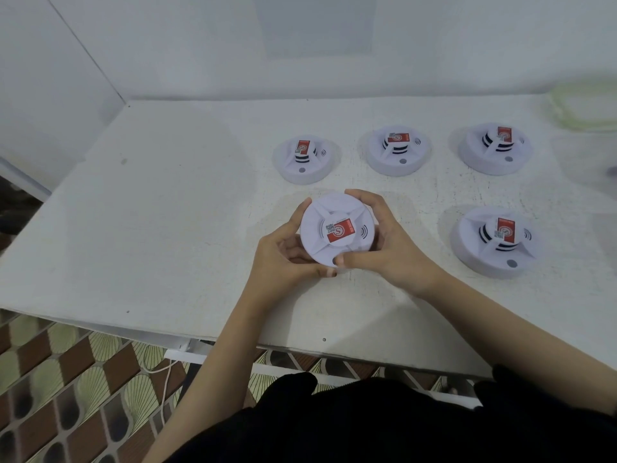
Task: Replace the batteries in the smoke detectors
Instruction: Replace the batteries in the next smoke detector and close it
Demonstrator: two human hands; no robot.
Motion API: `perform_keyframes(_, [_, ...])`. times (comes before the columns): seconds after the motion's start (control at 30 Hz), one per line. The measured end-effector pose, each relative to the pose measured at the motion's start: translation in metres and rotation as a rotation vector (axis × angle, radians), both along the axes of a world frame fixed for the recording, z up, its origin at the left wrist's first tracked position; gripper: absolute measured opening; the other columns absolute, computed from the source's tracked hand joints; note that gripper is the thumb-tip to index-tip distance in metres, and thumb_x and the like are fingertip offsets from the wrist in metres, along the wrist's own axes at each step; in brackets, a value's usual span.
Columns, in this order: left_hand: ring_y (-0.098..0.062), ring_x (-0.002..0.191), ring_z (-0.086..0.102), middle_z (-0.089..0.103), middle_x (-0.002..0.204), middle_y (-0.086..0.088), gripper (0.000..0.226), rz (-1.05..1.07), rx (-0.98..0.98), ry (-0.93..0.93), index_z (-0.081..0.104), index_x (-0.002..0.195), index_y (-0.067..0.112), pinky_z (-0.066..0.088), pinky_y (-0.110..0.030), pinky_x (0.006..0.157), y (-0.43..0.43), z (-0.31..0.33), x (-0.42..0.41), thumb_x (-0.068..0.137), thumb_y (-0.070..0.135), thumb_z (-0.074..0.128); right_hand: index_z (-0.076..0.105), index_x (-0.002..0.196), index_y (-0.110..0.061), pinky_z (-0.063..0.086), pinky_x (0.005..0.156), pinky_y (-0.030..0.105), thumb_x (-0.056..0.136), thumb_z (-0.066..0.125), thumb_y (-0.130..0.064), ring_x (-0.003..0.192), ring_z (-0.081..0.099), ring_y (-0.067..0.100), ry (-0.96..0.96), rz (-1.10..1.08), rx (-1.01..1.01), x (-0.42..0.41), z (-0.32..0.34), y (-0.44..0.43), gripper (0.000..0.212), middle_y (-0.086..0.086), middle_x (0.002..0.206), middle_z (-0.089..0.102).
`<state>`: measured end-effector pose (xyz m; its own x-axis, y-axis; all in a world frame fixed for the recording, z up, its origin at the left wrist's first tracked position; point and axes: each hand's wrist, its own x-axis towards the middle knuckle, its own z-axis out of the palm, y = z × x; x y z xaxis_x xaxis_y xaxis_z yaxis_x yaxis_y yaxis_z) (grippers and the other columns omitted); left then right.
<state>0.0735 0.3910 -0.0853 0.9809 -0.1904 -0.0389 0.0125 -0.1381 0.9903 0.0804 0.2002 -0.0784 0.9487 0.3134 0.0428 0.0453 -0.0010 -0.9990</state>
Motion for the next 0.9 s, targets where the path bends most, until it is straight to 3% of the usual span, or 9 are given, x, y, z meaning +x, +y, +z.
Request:
perform_keyframes(0.13, [-0.022, 0.101, 0.071, 0.071, 0.116, -0.006, 0.102, -0.009, 0.004, 0.001, 0.039, 0.148, 0.016, 0.059, -0.042, 0.084, 0.0006, -0.0004, 0.0002, 0.061, -0.011, 0.085, 0.038, 0.130, -0.028, 0.053, 0.090, 0.033, 0.068, 0.076, 0.009, 0.116, 0.054, 0.011, 0.004, 0.003, 0.002, 0.0001, -0.0004, 0.0003, 0.082, -0.010, 0.125, 0.050])
perform_keyframes(0.4, [-0.018, 0.099, 0.071, 0.070, 0.116, -0.003, 0.101, -0.007, 0.011, -0.011, 0.039, 0.148, 0.013, 0.059, -0.031, 0.079, -0.0005, 0.0017, 0.0002, 0.061, -0.013, 0.083, 0.038, 0.130, -0.028, 0.053, 0.090, 0.035, 0.067, 0.077, 0.005, 0.116, 0.054, 0.011, 0.008, 0.002, 0.002, 0.0007, -0.0011, 0.0004, 0.082, -0.015, 0.122, 0.052])
perform_keyframes(0.5, [-0.020, 0.100, 0.071, 0.070, 0.118, -0.008, 0.102, -0.017, 0.006, -0.009, 0.038, 0.148, 0.013, 0.059, -0.035, 0.081, 0.0000, 0.0011, 0.0004, 0.061, -0.013, 0.084, 0.038, 0.130, -0.030, 0.053, 0.089, 0.034, 0.064, 0.077, -0.002, 0.115, 0.054, 0.010, 0.003, -0.004, -0.010, 0.0006, -0.0008, 0.0009, 0.082, -0.019, 0.120, 0.053])
perform_keyframes(0.9, [-0.020, 0.102, 0.071, 0.071, 0.116, -0.005, 0.102, -0.012, -0.001, 0.000, 0.039, 0.148, 0.014, 0.059, -0.039, 0.083, 0.0005, -0.0008, 0.0009, 0.060, -0.013, 0.084, 0.039, 0.128, -0.033, 0.053, 0.088, 0.033, 0.066, 0.077, 0.004, 0.114, 0.055, 0.008, 0.005, -0.002, -0.014, 0.0009, -0.0015, 0.0006, 0.082, -0.025, 0.116, 0.053])
